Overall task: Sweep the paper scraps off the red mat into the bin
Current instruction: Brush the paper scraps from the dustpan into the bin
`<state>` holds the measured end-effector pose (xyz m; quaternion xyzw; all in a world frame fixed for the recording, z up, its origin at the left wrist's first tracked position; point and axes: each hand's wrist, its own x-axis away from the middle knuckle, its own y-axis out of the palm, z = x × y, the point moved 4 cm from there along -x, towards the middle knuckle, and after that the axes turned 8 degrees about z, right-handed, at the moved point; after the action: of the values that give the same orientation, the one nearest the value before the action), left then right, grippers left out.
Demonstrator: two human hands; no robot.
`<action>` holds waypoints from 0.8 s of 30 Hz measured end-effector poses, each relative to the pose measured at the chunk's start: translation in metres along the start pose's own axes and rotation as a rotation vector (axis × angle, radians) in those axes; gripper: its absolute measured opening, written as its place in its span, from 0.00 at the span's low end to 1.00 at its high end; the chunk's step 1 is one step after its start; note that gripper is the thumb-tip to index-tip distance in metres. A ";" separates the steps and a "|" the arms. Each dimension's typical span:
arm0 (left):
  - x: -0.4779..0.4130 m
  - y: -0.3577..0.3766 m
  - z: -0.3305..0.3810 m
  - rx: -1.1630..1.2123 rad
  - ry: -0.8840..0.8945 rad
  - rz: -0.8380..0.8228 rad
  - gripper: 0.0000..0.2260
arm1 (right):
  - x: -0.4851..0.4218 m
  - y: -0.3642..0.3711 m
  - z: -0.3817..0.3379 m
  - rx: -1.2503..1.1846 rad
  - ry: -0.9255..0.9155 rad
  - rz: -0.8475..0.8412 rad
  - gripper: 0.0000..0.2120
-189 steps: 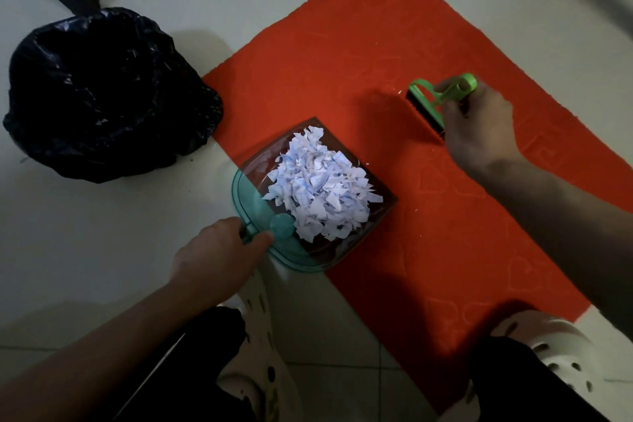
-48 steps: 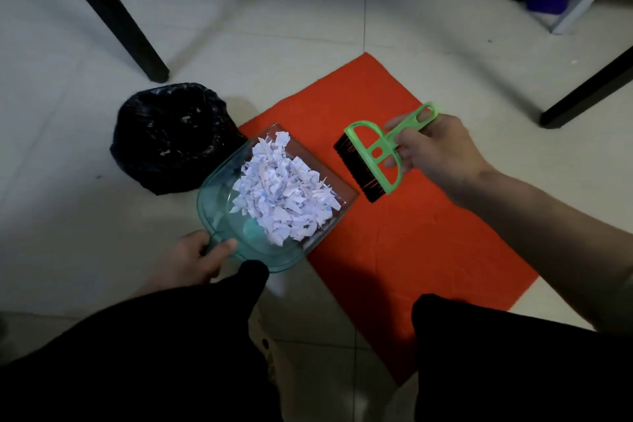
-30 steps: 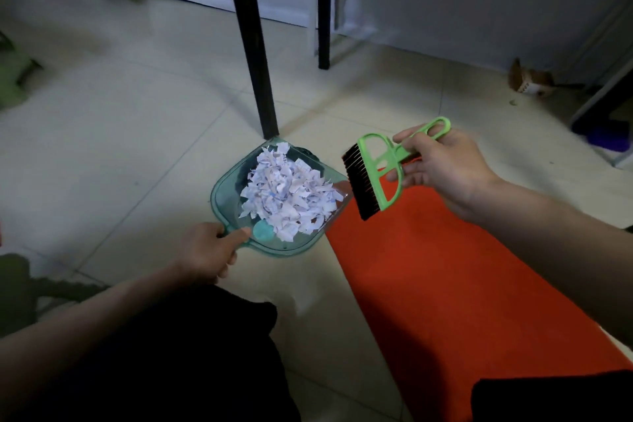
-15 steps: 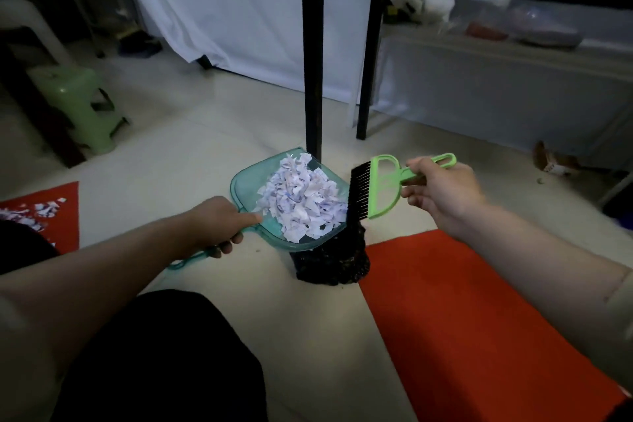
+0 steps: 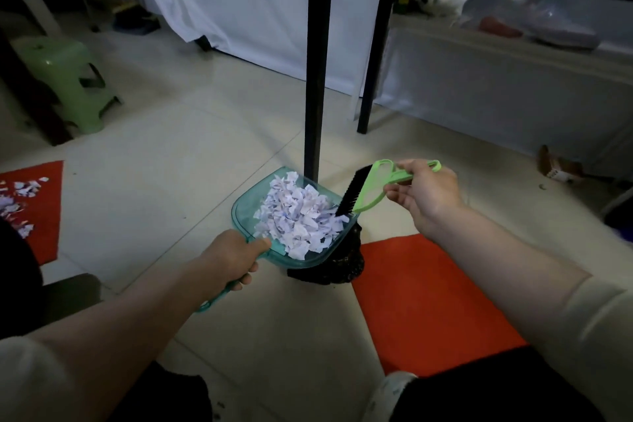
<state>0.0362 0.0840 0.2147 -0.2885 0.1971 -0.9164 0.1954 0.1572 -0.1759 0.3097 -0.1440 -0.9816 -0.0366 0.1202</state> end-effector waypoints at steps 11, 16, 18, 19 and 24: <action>-0.072 0.056 -0.015 -0.118 -0.050 -0.034 0.12 | -0.092 0.058 0.069 -0.080 0.248 0.091 0.08; -0.085 0.060 -0.020 -0.157 -0.088 -0.038 0.10 | -0.113 0.067 0.082 -0.052 0.294 0.092 0.07; -0.089 0.062 -0.023 -0.170 -0.111 -0.042 0.11 | -0.118 0.074 0.087 -0.045 0.312 0.068 0.06; -0.090 0.063 -0.024 -0.170 -0.122 -0.048 0.10 | -0.119 0.079 0.090 -0.041 0.322 0.056 0.05; -0.100 0.068 -0.023 -0.167 -0.150 -0.079 0.10 | -0.123 0.106 0.114 -0.033 0.374 -0.036 0.04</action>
<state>0.1145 0.0792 0.1202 -0.3793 0.2458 -0.8796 0.1487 0.2768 -0.0962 0.1724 -0.1191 -0.9438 -0.0810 0.2976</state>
